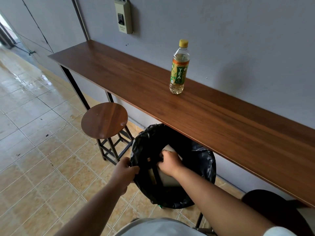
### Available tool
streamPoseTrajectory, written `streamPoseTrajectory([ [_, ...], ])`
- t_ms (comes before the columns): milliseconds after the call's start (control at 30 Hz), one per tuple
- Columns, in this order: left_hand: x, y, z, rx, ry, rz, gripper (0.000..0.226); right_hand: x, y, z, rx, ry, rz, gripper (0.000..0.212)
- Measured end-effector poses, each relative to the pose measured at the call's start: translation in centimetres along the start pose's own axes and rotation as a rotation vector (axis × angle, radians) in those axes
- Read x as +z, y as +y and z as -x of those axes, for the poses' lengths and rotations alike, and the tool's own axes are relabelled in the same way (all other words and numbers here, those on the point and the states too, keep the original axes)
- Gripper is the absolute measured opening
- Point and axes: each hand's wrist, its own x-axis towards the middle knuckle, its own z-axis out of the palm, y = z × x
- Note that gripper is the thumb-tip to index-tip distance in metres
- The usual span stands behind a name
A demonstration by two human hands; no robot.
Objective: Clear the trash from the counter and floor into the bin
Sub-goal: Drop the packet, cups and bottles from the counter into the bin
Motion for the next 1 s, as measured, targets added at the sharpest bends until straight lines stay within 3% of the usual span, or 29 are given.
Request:
streamPoseTrajectory([
  [167,-0.5,0.0,0.0,-0.008,0.02,0.02,0.031,-4.0,-2.2,0.6,-0.127,0.195,-0.21,0.023],
  [367,-0.8,0.2,-0.2,-0.007,0.006,0.043,0.032,-13.6,-6.6,-0.6,-0.29,0.639,-0.315,0.011],
  [500,-1.4,0.2,-0.2,-0.007,-0.001,0.04,0.035,-20.4,-8.2,-4.8,-0.219,0.875,-0.332,0.03],
  [633,-1.7,0.4,0.2,-0.017,0.032,0.037,0.031,-25.4,-9.6,-9.4,-0.035,0.835,-0.258,0.072],
  [700,-1.8,0.5,0.5,-0.021,0.038,0.051,0.029,-26.8,-10.2,-11.0,0.014,0.768,-0.244,0.083],
  [867,-2.6,0.5,0.6,-0.021,0.044,0.067,0.031,-27.1,-10.3,-12.3,-0.036,0.741,-0.232,0.065],
  [1000,-3.0,0.6,0.5,-0.011,0.051,0.065,0.028,-25.4,-10.2,-10.8,-0.134,0.827,-0.273,0.07],
])
